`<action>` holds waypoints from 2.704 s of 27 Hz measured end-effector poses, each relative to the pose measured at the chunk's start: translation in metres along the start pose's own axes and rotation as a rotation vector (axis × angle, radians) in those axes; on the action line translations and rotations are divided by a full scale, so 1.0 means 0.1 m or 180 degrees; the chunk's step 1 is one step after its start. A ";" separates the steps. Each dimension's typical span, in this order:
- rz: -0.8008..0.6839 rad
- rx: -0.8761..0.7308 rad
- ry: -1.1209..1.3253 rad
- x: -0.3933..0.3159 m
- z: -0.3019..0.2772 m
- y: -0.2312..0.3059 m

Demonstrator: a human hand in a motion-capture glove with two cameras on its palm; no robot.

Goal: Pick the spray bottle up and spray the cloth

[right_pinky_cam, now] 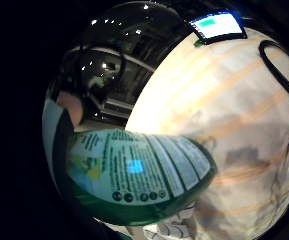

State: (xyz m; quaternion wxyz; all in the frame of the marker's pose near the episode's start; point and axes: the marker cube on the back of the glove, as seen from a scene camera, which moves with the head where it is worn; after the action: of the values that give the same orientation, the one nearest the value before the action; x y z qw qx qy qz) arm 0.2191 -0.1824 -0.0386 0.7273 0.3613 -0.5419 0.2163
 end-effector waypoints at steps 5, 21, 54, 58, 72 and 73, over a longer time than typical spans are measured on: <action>-0.0113 -0.0064 -0.0063 0.00 0.01 -0.04; -0.1695 -0.2132 0.2079 -0.99 0.18 0.16; -0.2151 -0.2739 0.4146 -1.13 0.39 1.08; -0.1985 -0.2852 0.4184 -0.87 0.49 1.18; -0.1317 -0.2426 0.0370 -1.74 1.16 1.97; -0.1251 -0.2366 0.0072 -1.78 1.25 2.07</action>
State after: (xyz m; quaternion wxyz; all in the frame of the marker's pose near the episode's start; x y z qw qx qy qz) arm -0.0632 -0.1303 -0.1270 0.8415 0.1684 -0.4959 -0.1328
